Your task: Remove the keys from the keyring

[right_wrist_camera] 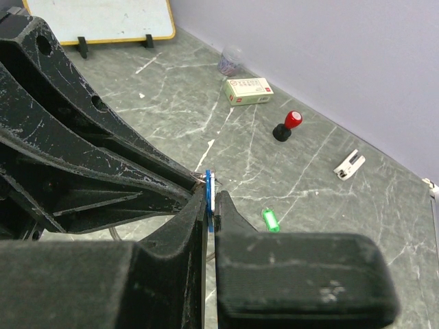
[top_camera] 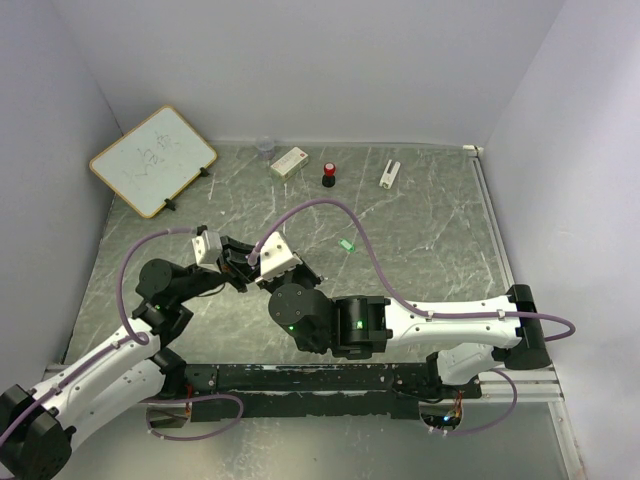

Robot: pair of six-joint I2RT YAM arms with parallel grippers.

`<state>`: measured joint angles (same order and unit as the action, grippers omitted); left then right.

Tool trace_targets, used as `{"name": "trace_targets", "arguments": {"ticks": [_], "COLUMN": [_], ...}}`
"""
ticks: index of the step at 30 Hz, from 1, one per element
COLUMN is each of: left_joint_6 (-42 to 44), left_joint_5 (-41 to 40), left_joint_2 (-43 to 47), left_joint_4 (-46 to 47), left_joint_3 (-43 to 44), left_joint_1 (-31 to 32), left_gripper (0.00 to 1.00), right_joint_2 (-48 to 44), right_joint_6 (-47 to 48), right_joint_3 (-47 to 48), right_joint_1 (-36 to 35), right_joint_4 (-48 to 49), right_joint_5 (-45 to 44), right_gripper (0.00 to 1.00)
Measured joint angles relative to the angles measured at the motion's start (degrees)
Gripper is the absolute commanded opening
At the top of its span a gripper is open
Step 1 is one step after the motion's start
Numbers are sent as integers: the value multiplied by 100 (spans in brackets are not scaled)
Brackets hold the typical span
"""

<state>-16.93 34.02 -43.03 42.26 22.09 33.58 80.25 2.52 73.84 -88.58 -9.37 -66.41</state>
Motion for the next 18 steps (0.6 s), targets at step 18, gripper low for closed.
{"name": "trace_targets", "arguments": {"ticks": [18], "left_joint_6": [155], "left_joint_5": [90], "left_joint_2": [81], "left_joint_4": [-7], "left_joint_3": [0], "left_joint_1": [0], "left_gripper": [7], "right_joint_2": [-125], "right_joint_6": [-46], "right_joint_3": [7], "right_joint_1": [-7], "right_joint_4": [-391], "right_joint_5": [-138], "right_gripper": [0]}}
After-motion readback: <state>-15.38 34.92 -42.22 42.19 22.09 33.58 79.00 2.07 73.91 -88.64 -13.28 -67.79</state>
